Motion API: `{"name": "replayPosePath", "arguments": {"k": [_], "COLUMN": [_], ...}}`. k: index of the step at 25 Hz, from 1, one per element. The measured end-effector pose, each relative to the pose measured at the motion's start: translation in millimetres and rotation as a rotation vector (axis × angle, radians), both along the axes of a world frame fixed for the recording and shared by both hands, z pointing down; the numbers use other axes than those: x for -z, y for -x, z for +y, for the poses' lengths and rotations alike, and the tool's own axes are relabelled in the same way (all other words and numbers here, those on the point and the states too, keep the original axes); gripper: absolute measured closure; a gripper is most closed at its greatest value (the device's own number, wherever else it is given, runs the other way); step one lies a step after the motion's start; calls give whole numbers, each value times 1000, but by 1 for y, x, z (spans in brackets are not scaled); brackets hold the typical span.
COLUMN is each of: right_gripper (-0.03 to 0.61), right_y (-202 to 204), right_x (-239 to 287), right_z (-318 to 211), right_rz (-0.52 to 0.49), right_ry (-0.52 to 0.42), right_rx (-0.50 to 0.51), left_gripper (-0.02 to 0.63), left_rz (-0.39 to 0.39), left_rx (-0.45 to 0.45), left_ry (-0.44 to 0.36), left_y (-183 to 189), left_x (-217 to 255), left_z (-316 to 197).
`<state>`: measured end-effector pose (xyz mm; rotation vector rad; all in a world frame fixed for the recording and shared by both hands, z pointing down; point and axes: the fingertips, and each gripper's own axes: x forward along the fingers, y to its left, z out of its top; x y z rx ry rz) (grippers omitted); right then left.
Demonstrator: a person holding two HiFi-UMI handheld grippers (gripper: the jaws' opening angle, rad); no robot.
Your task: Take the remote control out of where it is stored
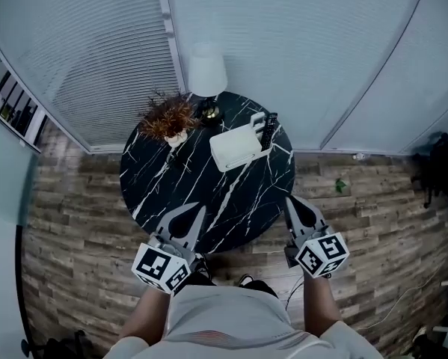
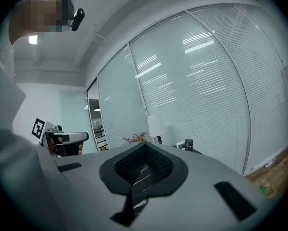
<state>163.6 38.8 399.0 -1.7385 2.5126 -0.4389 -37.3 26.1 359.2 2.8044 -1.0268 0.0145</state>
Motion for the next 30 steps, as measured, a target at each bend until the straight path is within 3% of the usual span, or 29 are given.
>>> {"name": "replayPosePath", "arguments": {"k": [7, 12, 24, 27, 30], "right_gripper": [568, 568, 560, 464, 420], "right_y": [40, 47, -23, -41, -54], "right_x": [19, 15, -12, -36, -67], "right_z": [-50, -67, -128, -157, -189], "right_rz": [35, 55, 88, 105, 127], "right_ry": [-33, -11, 59, 107, 163], "right_rx": [-104, -129, -147, -142, -138], "left_gripper": [604, 606, 604, 604, 604], "left_rz": [-3, 11, 8, -4, -18], "left_rx": [-80, -69, 17, 53, 89], "left_ry": [-20, -21, 18, 36, 57], "left_y": [41, 59, 37, 31, 28], "left_x": [2, 0, -2, -6, -12], "left_z": [-60, -87, -97, -101, -106]}}
